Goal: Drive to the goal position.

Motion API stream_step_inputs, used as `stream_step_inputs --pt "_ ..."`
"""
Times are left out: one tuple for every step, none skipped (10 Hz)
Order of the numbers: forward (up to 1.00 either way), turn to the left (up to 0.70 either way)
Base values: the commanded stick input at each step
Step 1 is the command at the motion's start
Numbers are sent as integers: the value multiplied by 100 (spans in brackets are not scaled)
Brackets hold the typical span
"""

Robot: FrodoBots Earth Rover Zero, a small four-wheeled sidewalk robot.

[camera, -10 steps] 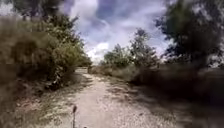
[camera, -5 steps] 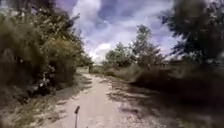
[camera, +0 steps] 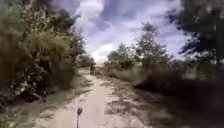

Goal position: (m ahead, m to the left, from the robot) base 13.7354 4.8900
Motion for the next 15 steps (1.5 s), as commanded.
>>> stream_step_inputs --pt "100 0" --pt "100 0" --pt "100 0" --pt "100 0" --pt "100 0" --pt "100 0" --pt "100 0" --pt "100 0" --pt "100 0" --pt "100 0" --pt "100 0" --pt "100 0" --pt "100 0" --pt "100 0" --pt "100 0"
